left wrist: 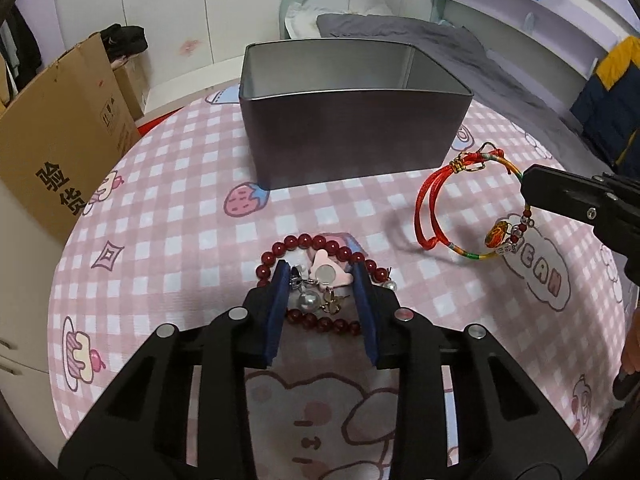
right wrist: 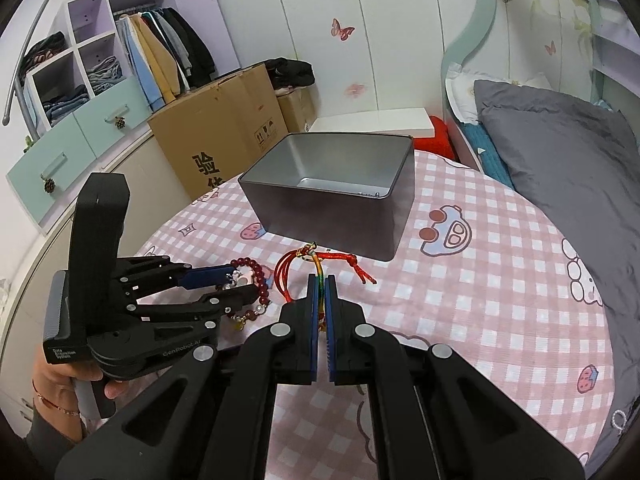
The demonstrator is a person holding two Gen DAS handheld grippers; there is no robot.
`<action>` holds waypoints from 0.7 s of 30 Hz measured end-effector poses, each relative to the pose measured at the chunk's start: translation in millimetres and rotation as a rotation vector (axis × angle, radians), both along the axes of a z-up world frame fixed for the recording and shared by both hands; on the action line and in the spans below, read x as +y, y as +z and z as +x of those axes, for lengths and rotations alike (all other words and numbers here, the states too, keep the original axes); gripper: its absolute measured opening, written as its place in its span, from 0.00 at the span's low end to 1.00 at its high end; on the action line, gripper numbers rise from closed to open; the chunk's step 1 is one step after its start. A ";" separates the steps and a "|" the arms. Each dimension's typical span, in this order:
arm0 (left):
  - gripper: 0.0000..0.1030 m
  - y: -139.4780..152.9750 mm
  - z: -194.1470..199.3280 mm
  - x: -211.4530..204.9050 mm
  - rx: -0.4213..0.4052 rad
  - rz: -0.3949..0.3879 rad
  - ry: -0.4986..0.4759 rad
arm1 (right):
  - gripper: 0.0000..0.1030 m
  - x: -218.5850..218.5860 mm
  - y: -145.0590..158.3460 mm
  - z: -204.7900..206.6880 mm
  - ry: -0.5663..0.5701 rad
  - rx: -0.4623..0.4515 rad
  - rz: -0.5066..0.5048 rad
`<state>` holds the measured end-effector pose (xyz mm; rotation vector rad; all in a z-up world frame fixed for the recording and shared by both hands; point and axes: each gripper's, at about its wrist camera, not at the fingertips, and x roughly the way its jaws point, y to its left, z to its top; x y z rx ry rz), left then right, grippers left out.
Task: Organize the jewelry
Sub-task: 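Grasp the pink charm with the left tool while the right tool holds the red string bracelet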
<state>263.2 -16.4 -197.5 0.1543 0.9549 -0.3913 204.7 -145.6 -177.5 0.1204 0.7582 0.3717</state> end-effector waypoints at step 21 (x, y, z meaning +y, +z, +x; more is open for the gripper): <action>0.64 24.7 -14.2 25.2 -0.061 -0.073 0.072 | 0.02 2.3 13.3 -8.7 -0.001 -0.031 -0.002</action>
